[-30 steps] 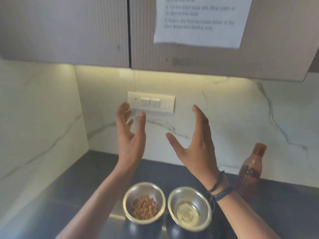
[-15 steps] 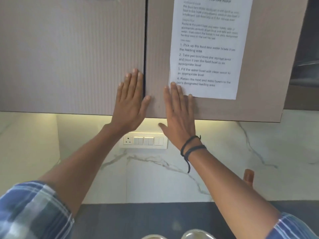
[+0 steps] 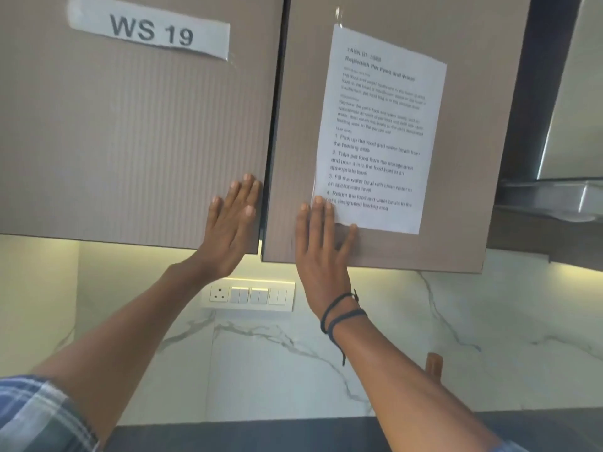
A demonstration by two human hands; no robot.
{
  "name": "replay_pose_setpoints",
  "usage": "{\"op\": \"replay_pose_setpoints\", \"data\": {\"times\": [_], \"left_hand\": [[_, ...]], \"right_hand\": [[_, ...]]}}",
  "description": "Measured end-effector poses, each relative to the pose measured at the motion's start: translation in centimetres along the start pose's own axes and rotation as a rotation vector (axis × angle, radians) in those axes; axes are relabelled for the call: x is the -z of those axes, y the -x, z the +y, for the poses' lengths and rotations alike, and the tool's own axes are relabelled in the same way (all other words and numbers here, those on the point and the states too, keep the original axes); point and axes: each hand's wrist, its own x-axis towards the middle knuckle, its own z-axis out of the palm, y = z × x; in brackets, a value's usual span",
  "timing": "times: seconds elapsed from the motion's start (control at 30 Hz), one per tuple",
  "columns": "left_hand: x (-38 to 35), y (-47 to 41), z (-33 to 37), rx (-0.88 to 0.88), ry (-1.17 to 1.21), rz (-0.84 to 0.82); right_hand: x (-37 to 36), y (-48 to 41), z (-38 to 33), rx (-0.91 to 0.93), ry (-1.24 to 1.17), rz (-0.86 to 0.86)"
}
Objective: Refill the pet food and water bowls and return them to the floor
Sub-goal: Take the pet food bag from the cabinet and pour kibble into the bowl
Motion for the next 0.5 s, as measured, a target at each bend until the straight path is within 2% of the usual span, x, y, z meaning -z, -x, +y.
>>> {"op": "replay_pose_setpoints", "data": {"times": [0.2,0.4,0.5], "left_hand": [[0.2,-0.3,-0.8,-0.022,-0.313,0.008],[-0.6,-0.4,3.4,0.189,-0.452,-0.066],[-1.3,0.0,5.7,0.196,-0.477,-0.114]], "right_hand": [[5.1,2.0,2.7,0.039,-0.062,0.101],[11.4,4.9,6.4,-0.024,-0.28,0.099],[13.7,6.5,8.8,-0.085,-0.43,0.13]]}}
